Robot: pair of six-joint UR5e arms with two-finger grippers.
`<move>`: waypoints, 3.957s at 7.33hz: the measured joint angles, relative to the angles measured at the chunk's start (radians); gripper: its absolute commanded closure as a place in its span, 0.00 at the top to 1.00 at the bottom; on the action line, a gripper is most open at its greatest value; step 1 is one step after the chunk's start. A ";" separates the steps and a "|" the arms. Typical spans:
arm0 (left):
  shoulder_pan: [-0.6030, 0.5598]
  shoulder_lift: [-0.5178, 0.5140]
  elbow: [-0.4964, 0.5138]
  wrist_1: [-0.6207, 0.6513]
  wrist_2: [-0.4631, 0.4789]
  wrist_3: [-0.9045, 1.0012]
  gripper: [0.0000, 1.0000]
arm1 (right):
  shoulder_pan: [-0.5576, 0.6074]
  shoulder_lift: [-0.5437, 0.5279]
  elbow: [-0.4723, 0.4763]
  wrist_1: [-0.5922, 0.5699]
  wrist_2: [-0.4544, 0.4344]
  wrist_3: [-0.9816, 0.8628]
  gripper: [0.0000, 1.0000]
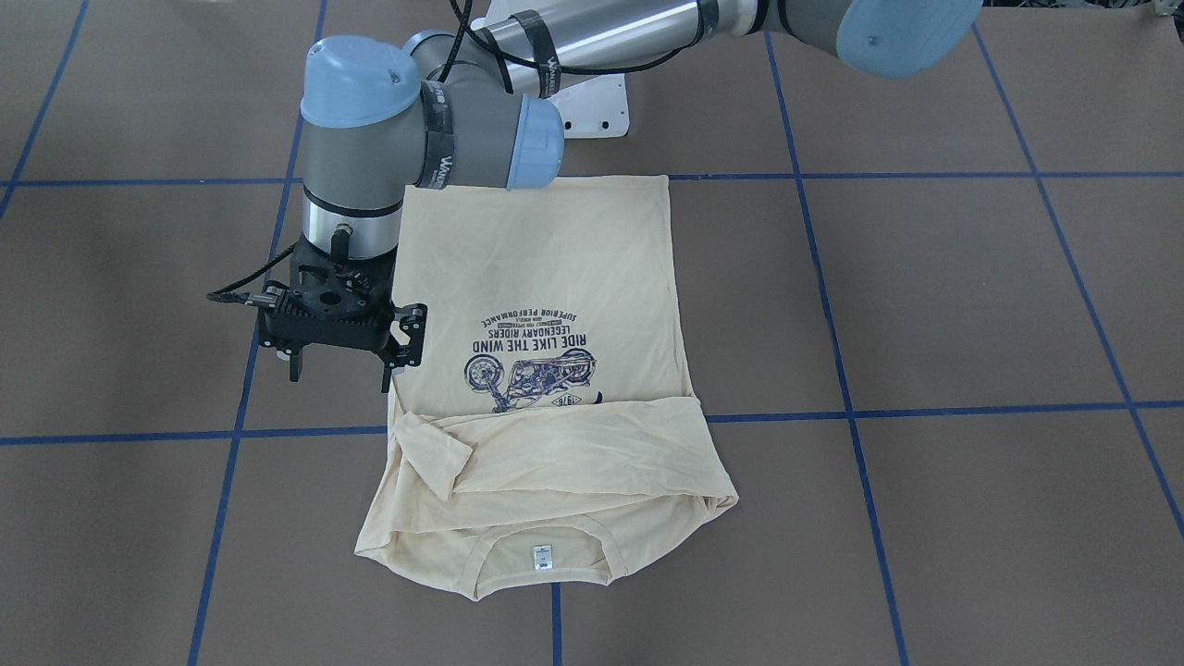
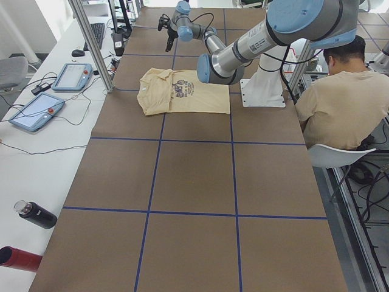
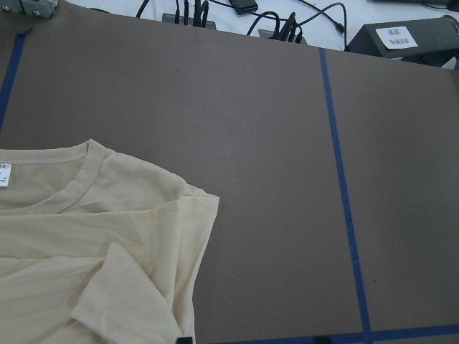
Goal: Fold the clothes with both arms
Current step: 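Carry the sleeve across the shirt body toward the collar with the left gripper, then release the sleeve and move both grippers to the shirt hem corners, then align both grippers on the hem corners nearest the robot and grasp them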
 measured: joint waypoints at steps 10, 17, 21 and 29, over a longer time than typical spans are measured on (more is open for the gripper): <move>0.009 1.040 -1.123 0.176 -0.070 0.302 1.00 | -0.648 0.021 0.225 0.032 -0.470 0.771 1.00; 0.375 1.148 -1.111 0.128 0.134 -0.243 0.52 | -1.036 0.009 0.241 0.023 -0.825 1.083 0.99; 0.402 1.144 -1.094 0.128 0.137 -0.250 0.47 | -1.046 0.009 0.241 0.023 -0.837 1.085 0.99; 0.429 1.143 -1.081 0.134 0.135 -0.248 0.42 | -1.056 0.009 0.241 0.023 -0.847 1.085 1.00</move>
